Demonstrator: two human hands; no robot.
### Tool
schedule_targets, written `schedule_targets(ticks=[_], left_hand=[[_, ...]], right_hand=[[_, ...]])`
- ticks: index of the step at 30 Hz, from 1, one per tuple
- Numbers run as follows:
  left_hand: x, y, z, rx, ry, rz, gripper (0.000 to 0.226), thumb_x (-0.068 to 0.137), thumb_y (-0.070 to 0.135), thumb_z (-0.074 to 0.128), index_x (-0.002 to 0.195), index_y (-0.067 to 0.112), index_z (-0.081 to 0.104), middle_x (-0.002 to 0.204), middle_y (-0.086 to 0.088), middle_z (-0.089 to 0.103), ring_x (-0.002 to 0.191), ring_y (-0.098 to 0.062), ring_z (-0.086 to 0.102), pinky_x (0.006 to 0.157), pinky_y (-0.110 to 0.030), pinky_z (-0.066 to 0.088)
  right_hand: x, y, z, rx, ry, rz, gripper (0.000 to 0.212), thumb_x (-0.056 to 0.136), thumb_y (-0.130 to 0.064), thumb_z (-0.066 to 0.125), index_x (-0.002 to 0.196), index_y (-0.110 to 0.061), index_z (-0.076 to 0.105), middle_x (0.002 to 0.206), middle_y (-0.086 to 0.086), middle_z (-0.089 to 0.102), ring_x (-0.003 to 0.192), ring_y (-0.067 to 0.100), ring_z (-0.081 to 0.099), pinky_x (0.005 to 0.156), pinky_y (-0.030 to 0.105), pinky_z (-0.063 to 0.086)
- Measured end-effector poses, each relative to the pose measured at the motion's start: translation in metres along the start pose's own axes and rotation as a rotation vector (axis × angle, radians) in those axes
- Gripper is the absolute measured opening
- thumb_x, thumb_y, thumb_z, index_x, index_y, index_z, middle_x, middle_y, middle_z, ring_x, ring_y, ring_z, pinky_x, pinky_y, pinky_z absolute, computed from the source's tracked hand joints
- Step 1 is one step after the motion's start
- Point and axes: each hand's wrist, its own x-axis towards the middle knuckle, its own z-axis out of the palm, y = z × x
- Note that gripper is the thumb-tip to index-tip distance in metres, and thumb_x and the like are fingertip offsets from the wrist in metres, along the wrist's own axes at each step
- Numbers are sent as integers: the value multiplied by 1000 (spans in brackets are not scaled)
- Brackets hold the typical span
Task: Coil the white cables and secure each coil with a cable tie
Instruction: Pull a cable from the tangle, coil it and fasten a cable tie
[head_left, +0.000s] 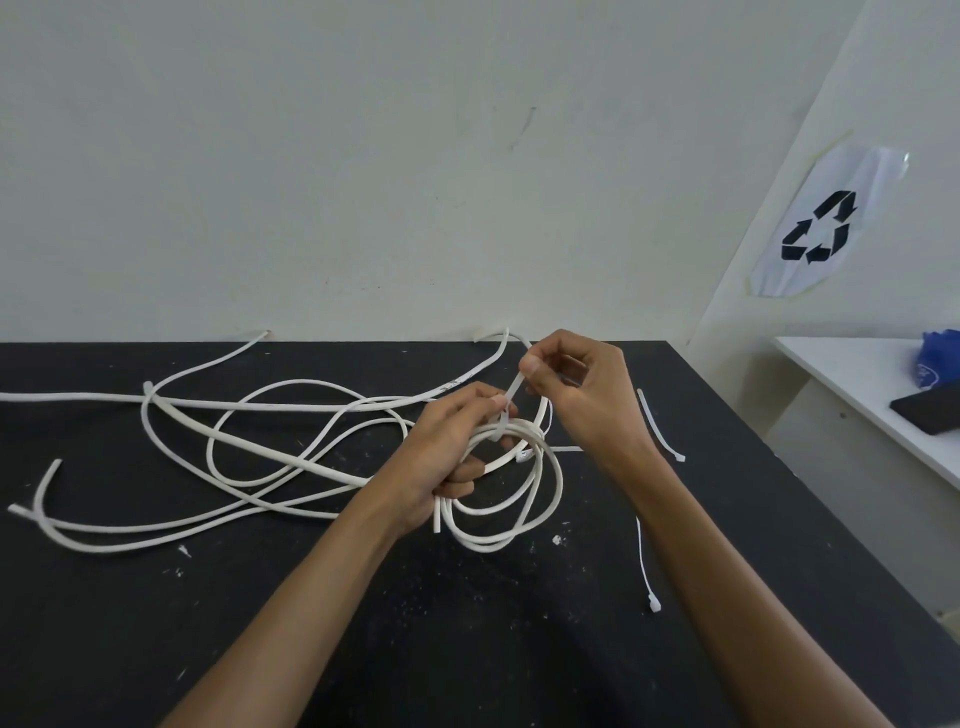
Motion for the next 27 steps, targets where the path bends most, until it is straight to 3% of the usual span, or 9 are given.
schedule_targets(ticks=[3,6,9,14,18,22,27], left_hand=[[3,5,-5,-12,36,49,22,109,28,56,103,13,71,68,-7,56,40,-9,22,42,-16,12],[7,12,-12,-94,95,115,18,108,26,58,102,15,71,66,-5,54,37,-7,24,39,-15,14],[12,16,-20,-250,204,152,17,108,25,57,105,13,69,67,-2,53,36,-5,24,35,-15,15],[12,10,-21,-400,322,150,17,110,22,52,103,14,65,66,1,52,38,-5,21,36,-18,14],[13,7,-22,-489,399,148,14,109,21,50,105,13,62,66,1,49,39,-5,21,34,-19,16],[13,7,-30,-545,434,140,13,109,21,50,103,15,60,66,2,49,39,-5,21,33,-19,16],[17,2,-23,-692,597,153,14,108,20,45,99,16,55,63,3,47,39,-6,21,34,-19,17]], right_hand=[[-3,0,0,85,-89,3,8,104,-22,72,103,-15,77,92,0,79,93,24,77,95,52,62],[-5,5,-2,54,-299,61,25,107,-31,65,124,-15,74,107,3,81,105,22,77,97,39,60],[-12,12,-3,38,-443,160,29,107,-34,64,127,-13,70,100,11,80,101,31,76,91,40,58],[-21,19,4,415,-339,364,29,110,-27,60,122,-2,68,83,9,65,88,33,75,87,46,57],[-19,18,3,579,-316,436,37,114,-29,49,120,0,71,100,18,69,100,32,74,85,39,62],[-21,26,-1,516,-294,411,23,109,-2,55,124,1,73,96,17,70,96,27,71,88,38,62],[-26,22,9,388,-223,440,21,102,1,65,123,-3,65,89,13,74,88,26,72,77,37,57]])
